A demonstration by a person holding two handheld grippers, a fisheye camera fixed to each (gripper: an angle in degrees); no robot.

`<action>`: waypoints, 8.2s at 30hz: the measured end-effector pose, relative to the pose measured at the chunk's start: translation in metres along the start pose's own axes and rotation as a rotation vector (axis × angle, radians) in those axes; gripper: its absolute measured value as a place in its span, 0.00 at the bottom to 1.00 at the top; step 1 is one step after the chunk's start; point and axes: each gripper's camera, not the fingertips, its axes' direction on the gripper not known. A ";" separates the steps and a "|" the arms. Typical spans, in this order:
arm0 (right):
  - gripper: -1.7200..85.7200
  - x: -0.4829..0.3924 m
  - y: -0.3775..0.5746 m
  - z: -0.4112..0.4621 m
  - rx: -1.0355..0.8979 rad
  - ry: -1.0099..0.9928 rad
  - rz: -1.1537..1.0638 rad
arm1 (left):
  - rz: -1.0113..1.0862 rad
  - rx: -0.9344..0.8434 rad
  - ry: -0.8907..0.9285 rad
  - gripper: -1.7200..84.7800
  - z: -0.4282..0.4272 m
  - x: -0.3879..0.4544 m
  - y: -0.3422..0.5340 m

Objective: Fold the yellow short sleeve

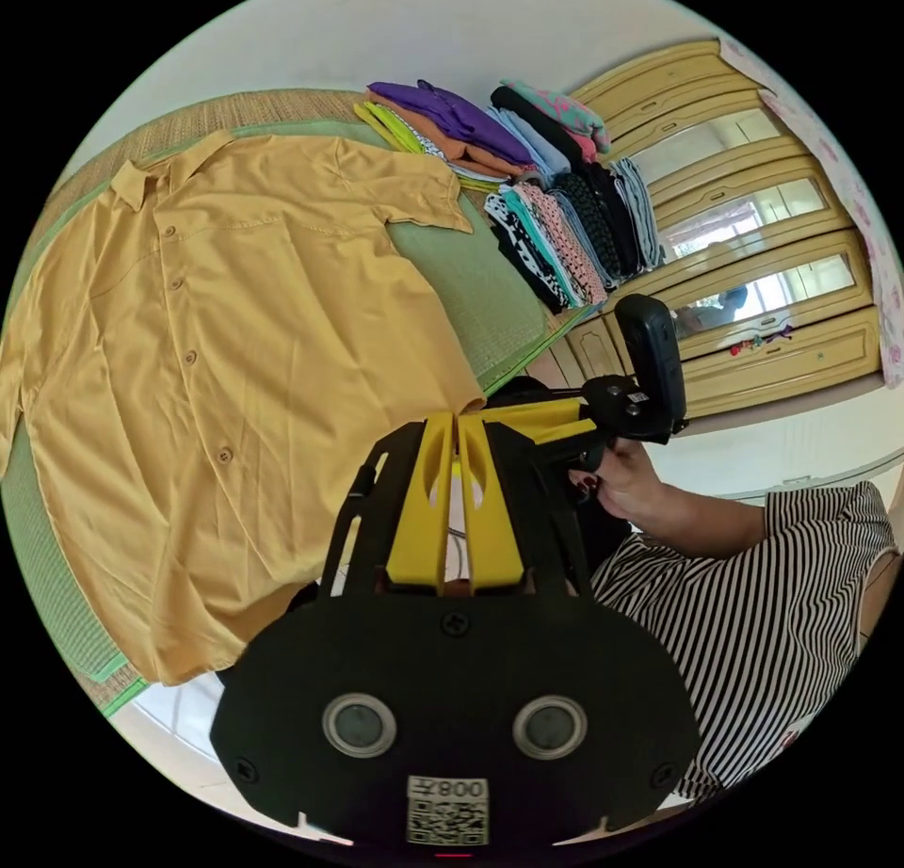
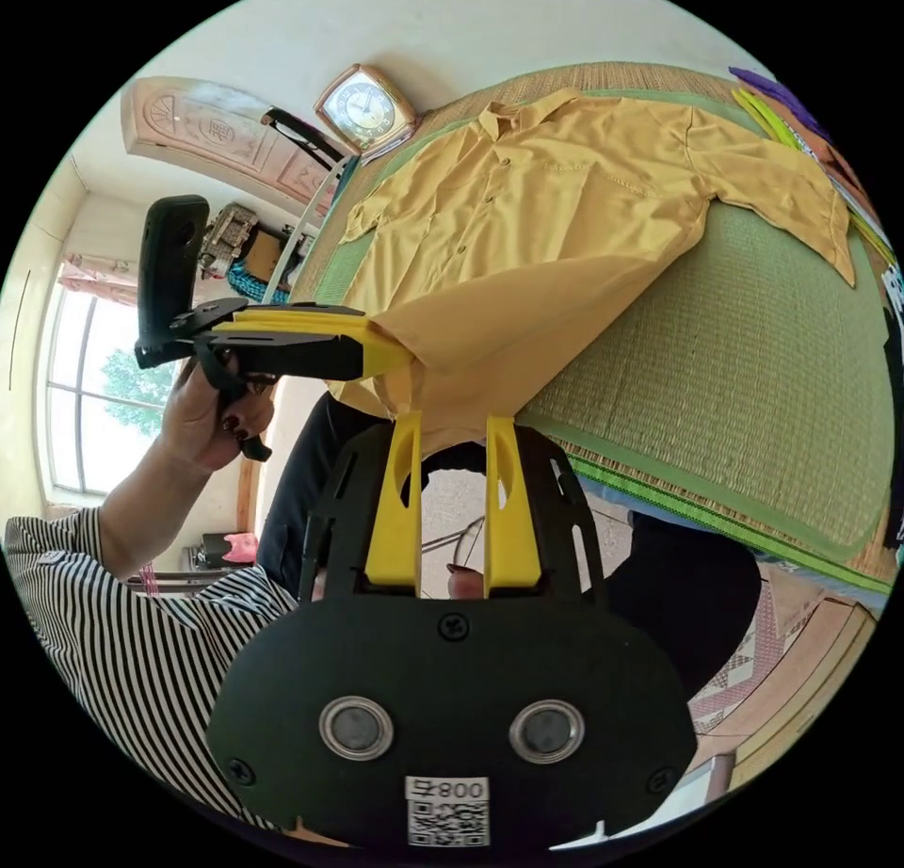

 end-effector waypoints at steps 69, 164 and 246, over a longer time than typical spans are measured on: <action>0.02 -0.128 -0.011 0.066 -0.105 0.464 -0.116 | 0.094 -0.268 -0.095 0.03 0.028 -0.030 0.027; 0.02 0.084 -0.287 0.041 -0.080 0.260 -0.046 | -0.204 0.323 -0.079 0.02 -0.233 -0.457 -0.122; 0.07 0.285 -0.034 -0.113 0.524 0.192 0.406 | 0.405 -0.009 0.063 0.13 0.137 -0.010 -0.617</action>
